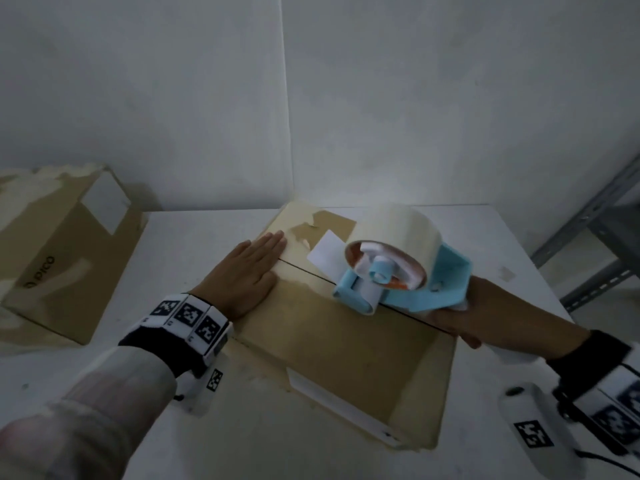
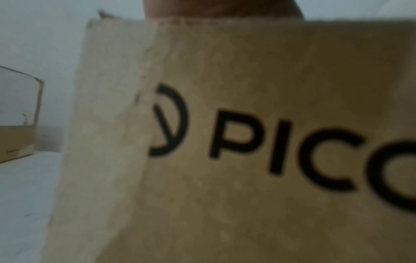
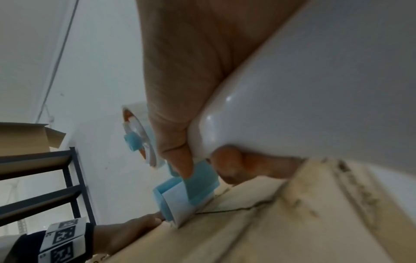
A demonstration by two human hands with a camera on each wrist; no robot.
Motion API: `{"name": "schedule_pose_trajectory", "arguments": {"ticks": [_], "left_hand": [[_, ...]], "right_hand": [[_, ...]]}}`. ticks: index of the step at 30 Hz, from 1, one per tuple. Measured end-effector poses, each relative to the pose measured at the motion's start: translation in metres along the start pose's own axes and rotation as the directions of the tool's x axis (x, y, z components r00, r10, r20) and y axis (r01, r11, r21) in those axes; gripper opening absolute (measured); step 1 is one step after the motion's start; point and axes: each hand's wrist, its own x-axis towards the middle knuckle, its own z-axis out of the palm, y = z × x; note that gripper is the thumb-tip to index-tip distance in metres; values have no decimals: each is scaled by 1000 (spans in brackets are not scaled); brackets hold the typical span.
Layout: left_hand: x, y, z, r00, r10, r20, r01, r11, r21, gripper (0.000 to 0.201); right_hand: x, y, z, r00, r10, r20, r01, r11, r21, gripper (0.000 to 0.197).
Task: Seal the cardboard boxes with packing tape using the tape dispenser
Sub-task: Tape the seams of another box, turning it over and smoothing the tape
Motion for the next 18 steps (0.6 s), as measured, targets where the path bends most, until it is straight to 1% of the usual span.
{"name": "schedule_pose_trajectory", "arguments": {"ticks": [2,9,14,16,18], "left_hand": [[0,0,-1,1000,-2,10,2,1000,-1,91],[0,0,-2,1000,-9,25,9,1000,-3,92],[0,0,-2,1000,-6,22,6,1000,-18,92],[0,1,-2,1000,-3,15,4,999,-36,93],[0,1,-1,1000,-4,16,4,999,-36,93]], "right_hand": [[-11,16,-9,1000,28,-14,-28,999,-16,34],[-44,45,-38,997,72,-21,-74,993,-96,23],[-69,73,-55,987,133,-92,-144,981,-129,10],[-77,85,-58,986,122,-117,-134,986,-101,22],[-84,93,-57,986,133,-103,-143,986,-90,31]]}}
